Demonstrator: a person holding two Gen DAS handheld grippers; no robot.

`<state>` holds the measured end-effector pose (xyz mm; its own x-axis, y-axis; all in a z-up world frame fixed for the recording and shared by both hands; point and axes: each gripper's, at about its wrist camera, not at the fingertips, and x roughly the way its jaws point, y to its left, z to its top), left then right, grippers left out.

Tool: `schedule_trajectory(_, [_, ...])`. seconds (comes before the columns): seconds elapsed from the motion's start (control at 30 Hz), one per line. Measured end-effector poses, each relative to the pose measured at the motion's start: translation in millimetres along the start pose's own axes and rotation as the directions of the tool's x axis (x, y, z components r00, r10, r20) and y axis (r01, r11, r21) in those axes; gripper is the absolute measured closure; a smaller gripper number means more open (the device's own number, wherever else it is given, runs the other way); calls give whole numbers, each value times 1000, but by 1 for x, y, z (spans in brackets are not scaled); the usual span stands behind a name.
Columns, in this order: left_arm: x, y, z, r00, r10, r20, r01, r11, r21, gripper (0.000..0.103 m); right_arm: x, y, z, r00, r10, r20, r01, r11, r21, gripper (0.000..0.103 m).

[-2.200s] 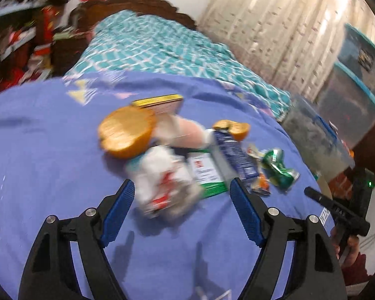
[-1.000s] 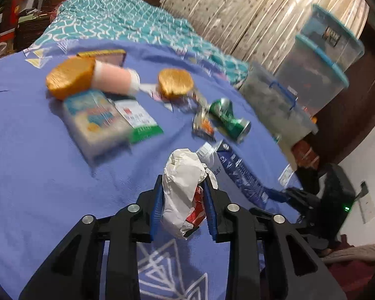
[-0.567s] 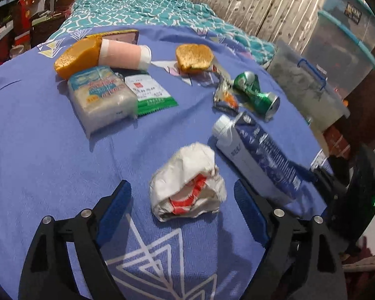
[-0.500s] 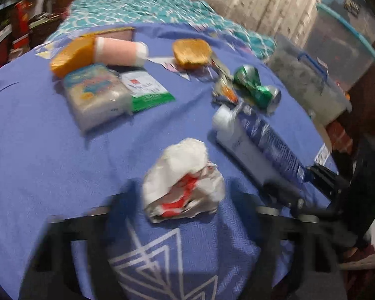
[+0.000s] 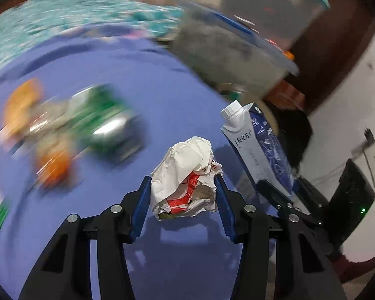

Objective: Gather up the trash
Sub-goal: 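Carry the tissue and blue carton to the beige bin and open both tools, then move both open tools back over the bed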

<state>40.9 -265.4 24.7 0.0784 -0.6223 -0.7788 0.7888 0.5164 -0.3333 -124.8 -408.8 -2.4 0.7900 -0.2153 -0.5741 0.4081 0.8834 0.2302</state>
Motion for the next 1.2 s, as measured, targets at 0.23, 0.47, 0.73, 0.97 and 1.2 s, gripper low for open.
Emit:
schedule_trajectory(0.23, [107,-79,101,987,-117,-108,128,986,106,50,21,-100,35,989,-120,-87,137,965,223,52])
schedule_trajectory(0.47, [159,-118,141,987,-101,-121,112,990,85,20,20,-134,49,987,-157,-21,154,920,361,41])
schedule_trajectory(0.73, [86,-81,87,991,-125,-49,130,986,105,22,17,-109,44,989,-144,41,121,932,343,41])
schedule_trajectory(0.97, [14,11,-16,1000,-27,-15,26,999,-27,22,51,-51,39,998,23,-53,-9,966,260,42])
schedule_trajectory(1.2, [-64,101,-98,952,298,70,-262,911,-318,22,75,59,28,964,218,-155,-197,970,141,41])
